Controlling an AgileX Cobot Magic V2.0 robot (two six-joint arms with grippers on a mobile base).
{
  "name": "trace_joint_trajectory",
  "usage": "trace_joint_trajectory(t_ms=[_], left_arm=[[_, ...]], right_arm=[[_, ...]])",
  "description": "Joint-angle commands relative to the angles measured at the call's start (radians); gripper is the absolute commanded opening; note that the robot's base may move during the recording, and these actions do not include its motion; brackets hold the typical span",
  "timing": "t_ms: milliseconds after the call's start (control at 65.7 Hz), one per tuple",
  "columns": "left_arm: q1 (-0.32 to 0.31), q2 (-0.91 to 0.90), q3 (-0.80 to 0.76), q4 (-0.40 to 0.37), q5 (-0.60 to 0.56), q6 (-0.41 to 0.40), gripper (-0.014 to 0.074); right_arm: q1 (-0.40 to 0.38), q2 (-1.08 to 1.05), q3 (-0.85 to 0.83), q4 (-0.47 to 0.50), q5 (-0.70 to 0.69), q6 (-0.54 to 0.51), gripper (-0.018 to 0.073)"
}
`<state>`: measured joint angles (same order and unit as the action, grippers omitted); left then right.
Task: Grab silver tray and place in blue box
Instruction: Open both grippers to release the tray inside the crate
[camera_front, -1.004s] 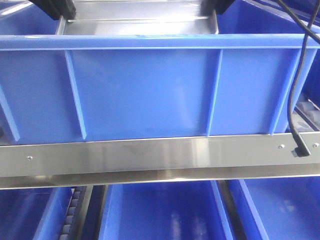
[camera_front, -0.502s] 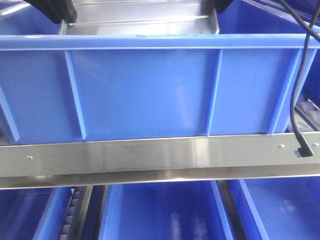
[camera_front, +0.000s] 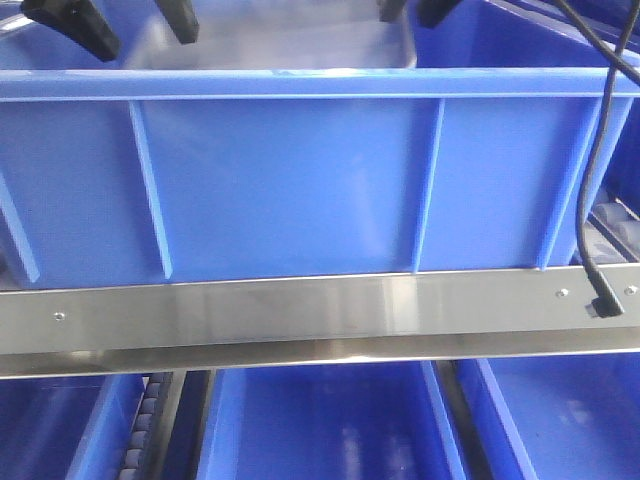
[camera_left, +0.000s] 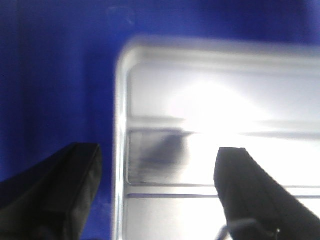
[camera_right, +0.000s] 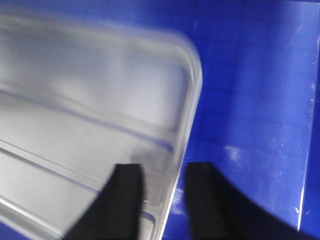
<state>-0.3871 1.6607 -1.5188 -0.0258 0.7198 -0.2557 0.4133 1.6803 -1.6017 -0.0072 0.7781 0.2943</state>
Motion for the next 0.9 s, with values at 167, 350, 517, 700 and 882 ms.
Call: trace_joint_trajectory(t_ms=[167, 350, 517, 700, 882], left_arm=[[0.031, -0.047, -0.036, -0.004, -0.065, -0.008, 0.0366], [0.031, -0.047, -0.036, -0.004, -0.074, -0.008, -0.0001], [0.033, -0.047, -0.036, 0.004, -0.111, -0.008, -0.0008], [0.033, -0.084, -0.031, -0.017, -0.129, -0.008, -0.0007], [0.005, -0.224, 0.187, -0.053, -0.359, -0.008, -0.0007]], right_arm=[[-0.055, -0.045, -0.035, -0.03, -0.075, -0.018, 0.0483], [-0.053, -0.045, -0.035, -0.03, -0.085, -0.018, 0.0065], [-0.053, -0.045, -0.035, -0.03, -0.122, -0.018, 0.009], [-0.054, -0.058, -0.032, -0.013, -0.106, -0.018, 0.0045], [-0.04, -0.187, 0.19, 0.018, -0.352, -0.018, 0.0051]])
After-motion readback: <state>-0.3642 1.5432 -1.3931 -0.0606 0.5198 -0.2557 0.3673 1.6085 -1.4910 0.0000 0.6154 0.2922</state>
